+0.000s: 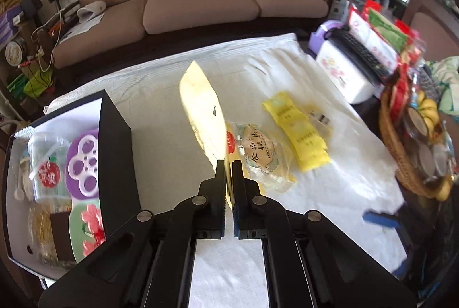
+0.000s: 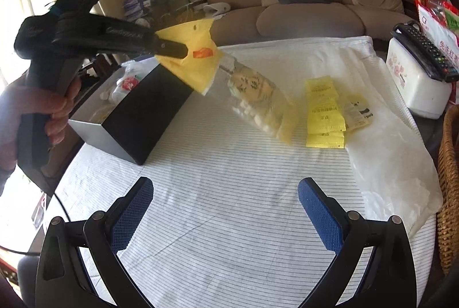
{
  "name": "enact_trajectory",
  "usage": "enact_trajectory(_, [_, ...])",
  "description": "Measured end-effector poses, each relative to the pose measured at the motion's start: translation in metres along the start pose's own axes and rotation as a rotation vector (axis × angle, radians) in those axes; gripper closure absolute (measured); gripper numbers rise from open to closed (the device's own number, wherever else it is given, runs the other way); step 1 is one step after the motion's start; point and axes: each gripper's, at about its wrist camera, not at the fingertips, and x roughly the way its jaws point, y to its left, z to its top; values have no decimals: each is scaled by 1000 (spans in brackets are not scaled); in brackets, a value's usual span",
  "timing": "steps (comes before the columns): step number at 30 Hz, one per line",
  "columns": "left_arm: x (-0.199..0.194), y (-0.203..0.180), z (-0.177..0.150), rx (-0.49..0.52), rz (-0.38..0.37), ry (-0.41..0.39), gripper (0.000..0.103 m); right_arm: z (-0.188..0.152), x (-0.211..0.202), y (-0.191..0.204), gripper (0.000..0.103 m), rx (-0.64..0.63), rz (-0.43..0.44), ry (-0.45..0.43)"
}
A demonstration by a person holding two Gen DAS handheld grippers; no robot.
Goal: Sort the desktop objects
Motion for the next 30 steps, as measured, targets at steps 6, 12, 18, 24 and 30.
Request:
enact_trajectory(6, [-29,-25,-47,17,-51,26,100,-2,3,4,0,-7,-16,2])
enact_trajectory(12, [-63,-8,-103,-64,-126,22,100,-6,-4,-17,0,201,158,3])
enact_trajectory(18, [-83,36,-180,-212,-148,57,100,-23,-13,-31,0,262,66,66])
enact_trajectory(24, [-66,56,-242,-278,-141,148,97,-55,8,-20,6,297,151,205])
enact_trajectory(30, [-48,74,-266,-316,-71,194,68,-65,23,-8,48,278,162,270])
